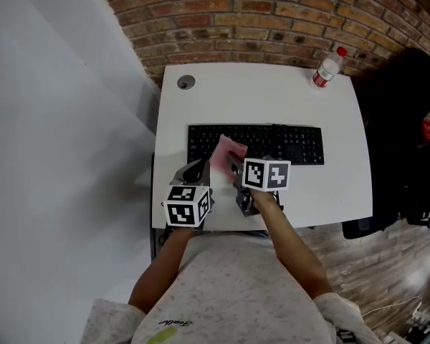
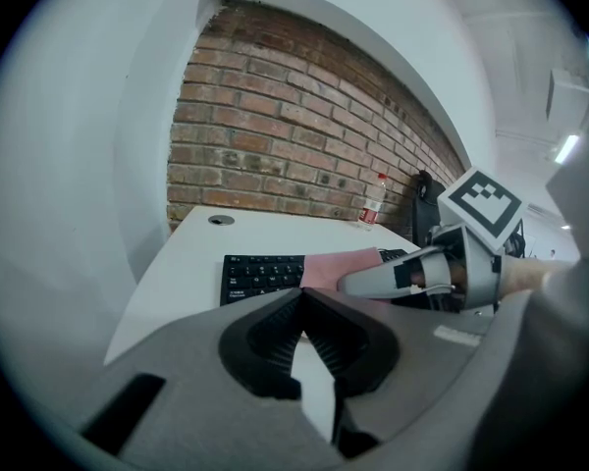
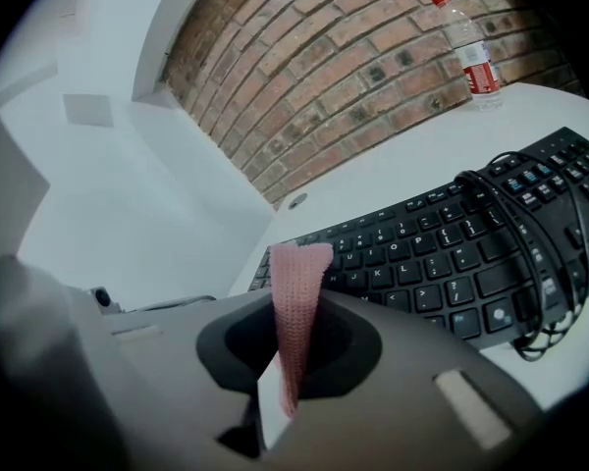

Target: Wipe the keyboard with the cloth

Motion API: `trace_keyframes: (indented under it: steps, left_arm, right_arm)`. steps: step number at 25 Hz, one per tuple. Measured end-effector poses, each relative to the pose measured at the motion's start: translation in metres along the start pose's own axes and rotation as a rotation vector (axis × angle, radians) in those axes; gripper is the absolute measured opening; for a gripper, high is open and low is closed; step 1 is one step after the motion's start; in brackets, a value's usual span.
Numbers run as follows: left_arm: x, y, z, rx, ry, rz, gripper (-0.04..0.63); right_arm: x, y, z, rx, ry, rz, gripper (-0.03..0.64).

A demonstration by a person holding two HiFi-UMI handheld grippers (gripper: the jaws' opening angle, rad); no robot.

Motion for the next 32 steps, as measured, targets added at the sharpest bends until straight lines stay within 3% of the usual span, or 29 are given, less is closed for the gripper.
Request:
trace_keyframes:
  steps: [32]
  left_arm:
    - [-0.002,-0.115,-0.062,-0.120,0.036,-0.036,-0.006]
  right_arm:
    - [0.042,-0.093,0.094,-0.083,-0.061,0.005,0.020]
Point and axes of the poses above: the fingertips, and each gripper's own axes: z backward along the fingers, y to its left, x out of its top, the point moved 4 cm from there along z, backward along the fingers, and after that the axes turned 12 degrees about -y, right-handed, at the moved point
